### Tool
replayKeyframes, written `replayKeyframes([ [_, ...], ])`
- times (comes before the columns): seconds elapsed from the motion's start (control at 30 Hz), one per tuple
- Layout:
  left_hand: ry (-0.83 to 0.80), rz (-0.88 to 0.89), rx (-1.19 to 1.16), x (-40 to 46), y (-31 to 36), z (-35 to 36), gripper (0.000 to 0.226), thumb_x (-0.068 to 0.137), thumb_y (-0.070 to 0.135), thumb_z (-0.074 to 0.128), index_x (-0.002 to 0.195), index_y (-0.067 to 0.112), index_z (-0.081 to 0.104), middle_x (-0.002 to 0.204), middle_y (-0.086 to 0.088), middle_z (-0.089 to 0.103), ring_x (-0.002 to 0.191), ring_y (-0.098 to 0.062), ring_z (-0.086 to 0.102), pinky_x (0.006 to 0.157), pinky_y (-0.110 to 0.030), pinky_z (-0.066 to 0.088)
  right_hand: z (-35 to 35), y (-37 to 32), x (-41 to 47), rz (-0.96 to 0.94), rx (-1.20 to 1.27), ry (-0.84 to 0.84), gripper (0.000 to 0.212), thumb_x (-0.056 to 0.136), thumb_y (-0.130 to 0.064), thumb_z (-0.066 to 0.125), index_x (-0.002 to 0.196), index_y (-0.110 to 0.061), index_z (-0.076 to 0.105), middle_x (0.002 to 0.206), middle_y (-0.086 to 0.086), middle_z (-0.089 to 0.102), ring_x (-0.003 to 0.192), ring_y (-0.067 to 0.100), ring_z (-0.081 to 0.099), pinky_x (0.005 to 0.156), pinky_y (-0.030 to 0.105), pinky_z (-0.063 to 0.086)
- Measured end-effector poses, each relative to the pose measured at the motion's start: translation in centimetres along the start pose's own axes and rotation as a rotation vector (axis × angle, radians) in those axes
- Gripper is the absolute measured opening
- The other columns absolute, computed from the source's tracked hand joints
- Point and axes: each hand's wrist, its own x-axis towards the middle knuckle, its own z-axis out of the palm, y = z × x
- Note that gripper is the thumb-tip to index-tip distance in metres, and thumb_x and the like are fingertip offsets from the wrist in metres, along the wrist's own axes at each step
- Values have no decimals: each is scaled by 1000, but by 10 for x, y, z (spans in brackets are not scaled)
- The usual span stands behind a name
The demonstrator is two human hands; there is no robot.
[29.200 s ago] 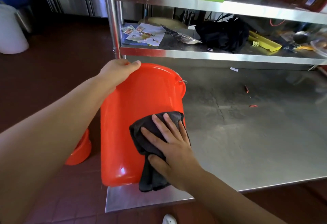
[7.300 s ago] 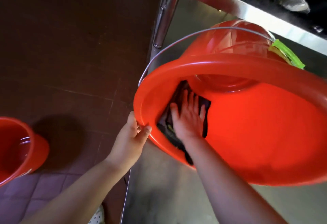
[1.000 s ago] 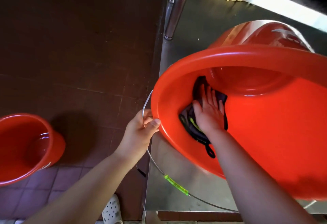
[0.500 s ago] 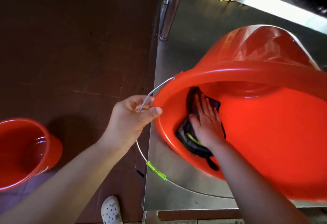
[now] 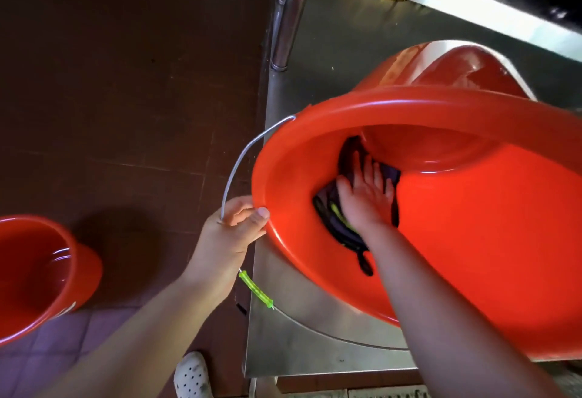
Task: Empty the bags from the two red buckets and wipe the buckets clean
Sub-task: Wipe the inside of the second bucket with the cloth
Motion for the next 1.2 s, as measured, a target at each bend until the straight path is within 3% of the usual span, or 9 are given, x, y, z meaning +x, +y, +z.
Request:
replayKeyframes([
  [0.1, 1, 10, -18, 2, 2, 5, 26, 78, 16, 63, 98, -1, 62, 103, -20, 69, 96, -30, 67, 90, -36, 54, 7, -28, -53, -135, 136, 84, 69, 91, -55, 24, 150, -25, 3, 160, 3, 11, 146, 18, 10, 116, 39, 6],
  [0.2, 45, 30, -48, 2, 5, 5, 7, 73, 13, 67, 80, 14, 66, 84, -5, 72, 83, -21, 66, 85, -31, 53, 13, -45, -96, -274, 244, 68, 70, 85, -56, 20, 145, -33, -9, 160, 0, 5, 147, 18, 8, 117, 38, 7],
  [0.4, 76, 126, 5, 5, 25, 0, 31, 63, 19, 73, 91, 5, 66, 92, -13, 72, 91, -27, 68, 94, -45, 51, 6, -29, -81, -486, 251, 72, 69, 86, -46, 29, 146, -29, -2, 157, -2, 2, 147, 17, 4, 118, 35, 4],
  [0.6, 40, 240, 71, 22, 51, -7, 36, 57, 20, 78, 90, 9, 68, 84, -6, 75, 82, -18, 71, 77, -29, 56, 2, 4, -1, -287, 28, 56, 66, 97, -39, 36, 150, -26, -2, 160, -1, 3, 147, 16, 7, 118, 36, 4],
  [0.73, -68, 272, 132, 26, 52, -12, 44, 60, 21, 81, 101, 7, 68, 95, -5, 75, 91, -16, 71, 72, -16, 53, -1, 12, 35, -52, 40, 6, 64, 96, -43, 28, 151, -29, 0, 161, -4, 2, 147, 13, 2, 118, 40, 5],
  [0.87, -250, 198, 87, 20, 38, -38, 55, 75, 32, 76, 124, 16, 59, 125, -4, 65, 118, -19, 59, 95, -28, 49, 2, 8, 41, -23, -3, -10, 64, 95, -48, 27, 151, -33, 1, 161, -4, 3, 147, 13, 0, 118, 41, 1],
  [1.0, -248, -21, 12, 6, 6, -46, 90, 49, 56, 86, 125, 19, 56, 127, -1, 64, 120, -21, 57, 104, -44, 41, 1, 7, 40, 2, 25, -15, 64, 94, -47, 26, 151, -33, -1, 161, -4, 2, 147, 13, -1, 118, 42, 0],
  [1.13, -214, -8, 0, -3, -6, -30, 57, 76, 45, 70, 121, 12, 61, 121, -7, 67, 117, -21, 60, 103, -47, 42, -2, -9, 19, 40, 58, -40, 62, 96, -45, 27, 151, -31, 2, 161, -2, 5, 147, 14, 2, 117, 43, 0],
  [1.2, -179, 12, -24, -2, -4, -23, 53, 73, 49, 72, 108, 9, 67, 114, -10, 69, 111, -24, 63, 96, -45, 48, -1, -21, -7, -7, 84, -1, 62, 97, -44, 29, 151, -29, 3, 160, -1, 7, 147, 14, 5, 117, 42, 2],
])
